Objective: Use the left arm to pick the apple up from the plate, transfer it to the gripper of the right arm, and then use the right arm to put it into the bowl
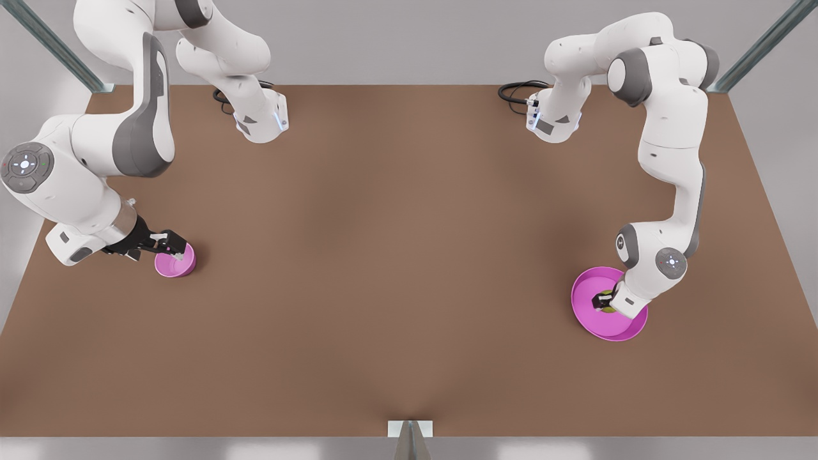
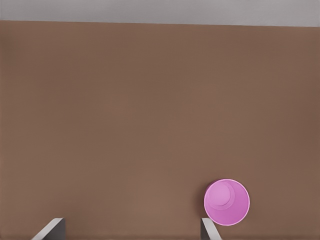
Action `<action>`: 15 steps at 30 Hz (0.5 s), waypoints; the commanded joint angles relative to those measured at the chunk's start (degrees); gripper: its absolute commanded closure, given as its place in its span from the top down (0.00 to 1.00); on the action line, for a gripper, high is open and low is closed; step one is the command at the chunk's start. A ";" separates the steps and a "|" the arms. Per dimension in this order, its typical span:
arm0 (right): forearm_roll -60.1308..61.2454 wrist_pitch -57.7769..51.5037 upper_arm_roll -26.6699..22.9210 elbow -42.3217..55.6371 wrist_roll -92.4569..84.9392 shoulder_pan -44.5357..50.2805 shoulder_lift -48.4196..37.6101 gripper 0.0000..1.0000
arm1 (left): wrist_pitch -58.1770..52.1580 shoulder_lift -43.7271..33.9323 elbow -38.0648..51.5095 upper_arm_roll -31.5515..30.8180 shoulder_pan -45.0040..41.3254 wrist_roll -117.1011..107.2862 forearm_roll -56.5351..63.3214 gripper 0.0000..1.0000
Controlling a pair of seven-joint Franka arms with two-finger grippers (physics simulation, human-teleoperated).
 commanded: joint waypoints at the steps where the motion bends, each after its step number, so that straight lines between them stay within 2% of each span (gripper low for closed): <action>1: 0.04 -0.01 0.00 0.02 -0.10 0.00 -0.06 1.00 | 0.06 -0.04 0.03 0.03 0.00 -0.58 0.09 0.78; 15: 0.04 -0.01 0.00 0.02 -0.01 0.00 -0.06 1.00 | -0.12 -0.04 -0.06 0.03 1.23 -0.41 0.09 0.76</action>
